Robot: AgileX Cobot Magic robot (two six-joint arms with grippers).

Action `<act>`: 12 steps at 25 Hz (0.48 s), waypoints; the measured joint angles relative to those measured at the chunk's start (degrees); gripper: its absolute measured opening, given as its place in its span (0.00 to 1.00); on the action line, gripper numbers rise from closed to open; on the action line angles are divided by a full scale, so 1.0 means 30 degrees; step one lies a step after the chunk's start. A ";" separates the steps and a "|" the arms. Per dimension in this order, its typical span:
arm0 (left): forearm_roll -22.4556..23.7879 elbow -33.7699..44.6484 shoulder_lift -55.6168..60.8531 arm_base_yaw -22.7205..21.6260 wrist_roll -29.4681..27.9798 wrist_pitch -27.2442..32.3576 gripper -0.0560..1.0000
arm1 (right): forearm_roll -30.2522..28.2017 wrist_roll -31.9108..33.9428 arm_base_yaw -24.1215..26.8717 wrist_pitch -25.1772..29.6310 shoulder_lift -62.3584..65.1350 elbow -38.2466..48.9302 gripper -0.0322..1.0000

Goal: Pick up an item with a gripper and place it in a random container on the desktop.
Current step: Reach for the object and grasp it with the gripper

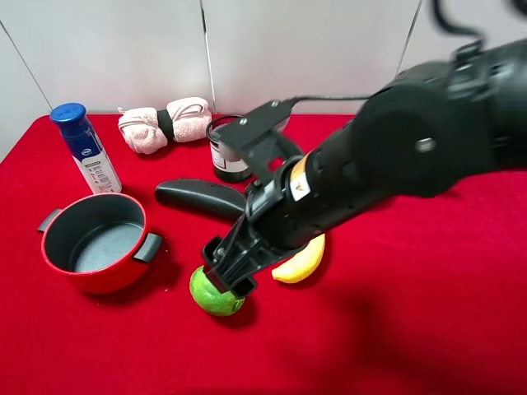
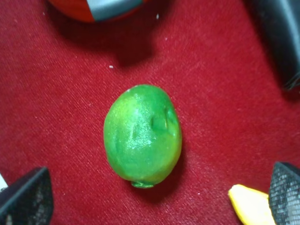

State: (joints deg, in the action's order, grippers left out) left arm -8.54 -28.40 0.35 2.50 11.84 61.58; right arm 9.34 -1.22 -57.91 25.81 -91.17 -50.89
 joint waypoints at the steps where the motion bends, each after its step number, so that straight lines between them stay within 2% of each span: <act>1: 0.0000 0.0000 0.0000 0.0000 0.0000 0.0000 0.98 | 0.0001 0.0049 0.0000 0.0000 -0.0321 -0.0072 0.70; 12: 0.0304 0.0000 0.0000 0.0000 0.0000 0.0000 0.98 | 0.0019 0.0072 -0.0299 -0.0973 -0.2312 -0.0319 0.70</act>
State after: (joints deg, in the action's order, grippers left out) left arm -7.62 -28.40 0.35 2.50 11.84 61.58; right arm 9.40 -1.00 -58.81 22.89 -98.10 -51.85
